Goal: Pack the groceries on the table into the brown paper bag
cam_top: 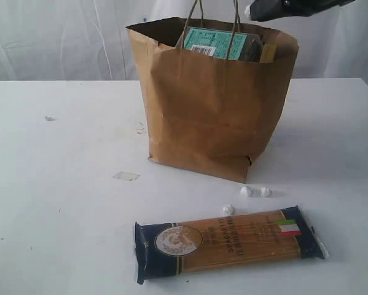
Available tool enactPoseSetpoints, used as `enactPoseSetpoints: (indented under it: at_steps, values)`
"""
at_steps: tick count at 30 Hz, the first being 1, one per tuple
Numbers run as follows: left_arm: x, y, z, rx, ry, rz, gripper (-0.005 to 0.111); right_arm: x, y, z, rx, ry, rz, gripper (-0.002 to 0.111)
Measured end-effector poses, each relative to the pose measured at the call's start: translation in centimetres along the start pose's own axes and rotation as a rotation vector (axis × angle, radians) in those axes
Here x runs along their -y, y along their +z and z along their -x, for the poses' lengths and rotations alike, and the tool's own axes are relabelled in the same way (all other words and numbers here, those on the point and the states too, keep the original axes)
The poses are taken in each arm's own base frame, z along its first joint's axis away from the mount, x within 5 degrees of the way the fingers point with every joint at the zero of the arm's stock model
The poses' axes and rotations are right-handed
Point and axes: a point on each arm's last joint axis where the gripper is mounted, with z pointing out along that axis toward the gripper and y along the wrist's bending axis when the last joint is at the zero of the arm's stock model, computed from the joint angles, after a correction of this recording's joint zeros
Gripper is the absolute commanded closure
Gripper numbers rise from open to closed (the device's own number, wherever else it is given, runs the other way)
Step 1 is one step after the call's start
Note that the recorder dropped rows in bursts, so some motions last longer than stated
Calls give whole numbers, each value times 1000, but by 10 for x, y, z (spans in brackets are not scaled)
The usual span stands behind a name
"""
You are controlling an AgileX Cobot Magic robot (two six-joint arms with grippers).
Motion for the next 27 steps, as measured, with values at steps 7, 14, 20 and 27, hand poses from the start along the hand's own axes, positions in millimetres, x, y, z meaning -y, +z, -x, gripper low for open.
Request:
enactPoseSetpoints:
  at_steps: [7, 14, 20, 27]
  values:
    - [0, 0, 0, 0, 0, 0, 107, 13, -2, -8, -102, -152, -135, 108]
    - [0, 0, 0, 0, 0, 0, 107, 22, 13, -5, -60, -159, -168, 89]
    - [0, 0, 0, 0, 0, 0, 107, 26, 20, -8, -83, -163, -176, 68]
    - [0, 0, 0, 0, 0, 0, 107, 25, 20, -12, -134, -159, -161, 69]
